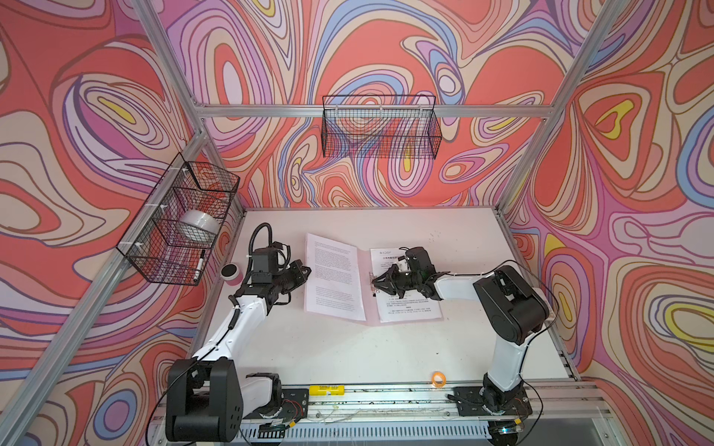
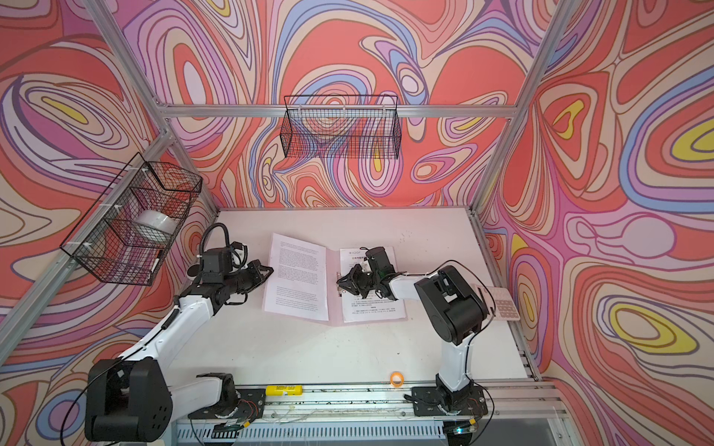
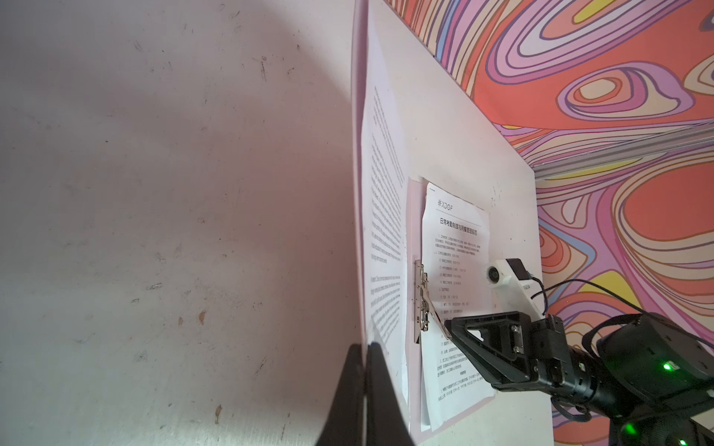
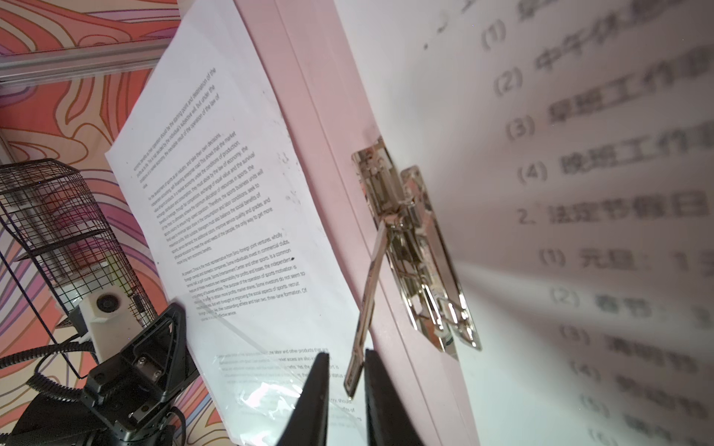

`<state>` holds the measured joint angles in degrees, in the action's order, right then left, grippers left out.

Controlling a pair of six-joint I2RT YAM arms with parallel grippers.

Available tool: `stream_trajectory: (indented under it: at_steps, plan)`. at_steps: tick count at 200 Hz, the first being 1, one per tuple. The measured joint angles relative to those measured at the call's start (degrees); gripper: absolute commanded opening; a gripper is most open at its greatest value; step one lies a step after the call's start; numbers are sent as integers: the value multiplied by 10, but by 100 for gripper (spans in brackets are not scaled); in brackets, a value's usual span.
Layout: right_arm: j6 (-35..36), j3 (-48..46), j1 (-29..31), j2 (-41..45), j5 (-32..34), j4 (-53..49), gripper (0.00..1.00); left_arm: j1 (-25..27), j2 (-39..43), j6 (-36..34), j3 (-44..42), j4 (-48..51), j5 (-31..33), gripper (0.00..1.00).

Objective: Put the files into the folder

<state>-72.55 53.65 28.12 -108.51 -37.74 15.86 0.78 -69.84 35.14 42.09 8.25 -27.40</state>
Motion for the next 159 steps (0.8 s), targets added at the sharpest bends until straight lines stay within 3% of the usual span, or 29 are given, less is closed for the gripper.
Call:
stream_trajectory:
  at_steps: [43,72,159]
  plan:
    - [0,0,4,0,-2,1,16,0,0,0,0,0,0,0]
    - [-2,0,5,-1,-2,2,0,0,0,0,0,0,0,0]
    - [-6,-6,5,-3,2,-4,0,0,0,0,0,-3,3,0]
